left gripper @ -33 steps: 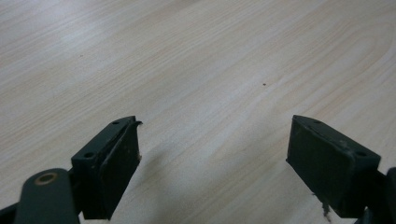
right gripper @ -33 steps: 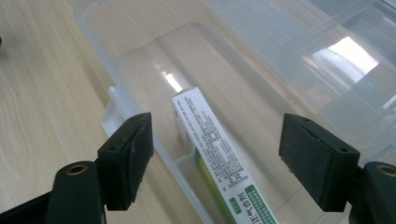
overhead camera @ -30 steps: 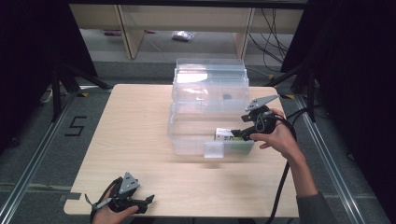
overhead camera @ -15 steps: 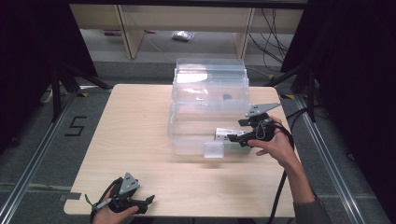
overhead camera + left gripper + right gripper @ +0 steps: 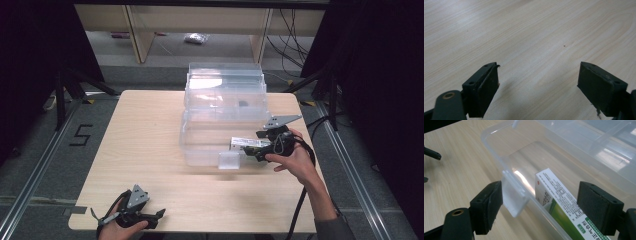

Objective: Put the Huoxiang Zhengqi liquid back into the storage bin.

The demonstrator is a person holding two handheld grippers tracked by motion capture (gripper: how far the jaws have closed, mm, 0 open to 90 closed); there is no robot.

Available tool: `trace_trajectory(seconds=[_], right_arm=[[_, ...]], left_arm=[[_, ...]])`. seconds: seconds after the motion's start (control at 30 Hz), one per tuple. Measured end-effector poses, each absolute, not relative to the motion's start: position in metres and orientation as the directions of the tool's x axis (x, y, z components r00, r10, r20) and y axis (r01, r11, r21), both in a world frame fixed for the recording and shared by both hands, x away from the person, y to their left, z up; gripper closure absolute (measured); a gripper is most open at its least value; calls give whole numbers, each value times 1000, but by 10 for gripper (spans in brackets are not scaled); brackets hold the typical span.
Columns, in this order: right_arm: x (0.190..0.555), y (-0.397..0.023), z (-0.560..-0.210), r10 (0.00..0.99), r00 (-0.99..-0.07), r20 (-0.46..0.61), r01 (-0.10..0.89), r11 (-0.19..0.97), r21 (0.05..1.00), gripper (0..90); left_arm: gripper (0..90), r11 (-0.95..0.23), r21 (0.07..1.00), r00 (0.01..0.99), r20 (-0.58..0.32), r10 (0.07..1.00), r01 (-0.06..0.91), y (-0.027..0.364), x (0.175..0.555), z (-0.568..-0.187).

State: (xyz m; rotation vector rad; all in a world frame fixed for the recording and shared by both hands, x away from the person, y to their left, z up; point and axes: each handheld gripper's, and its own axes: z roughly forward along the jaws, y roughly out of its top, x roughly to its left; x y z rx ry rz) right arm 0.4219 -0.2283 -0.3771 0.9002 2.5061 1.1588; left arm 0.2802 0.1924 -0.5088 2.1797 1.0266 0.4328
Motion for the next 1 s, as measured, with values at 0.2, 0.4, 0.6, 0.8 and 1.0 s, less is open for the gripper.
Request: trace_trajectory(seconds=[0.2,0.4,0.6,0.8,1.0], right_arm=[[418,-230,-381,616,-787,43,426,492,759,210],[409,-228,-384,625,-778,55,439,480,759,210],[400,-223,-384,624,-779,59,440,478,760,209],[396,-220,-386,598,-800,51,415,490,766,209],[390,-216,-390,612,-789,54,410,460,788,217]], left_arm=[[163,-459,704,637,12,771,543,192,280,-509],[164,-460,703,640,9,768,542,192,279,-508],[164,-459,703,640,7,768,543,192,279,-508],[163,-464,699,643,7,766,545,192,279,-507],[163,-457,705,640,5,768,543,192,279,-507]])
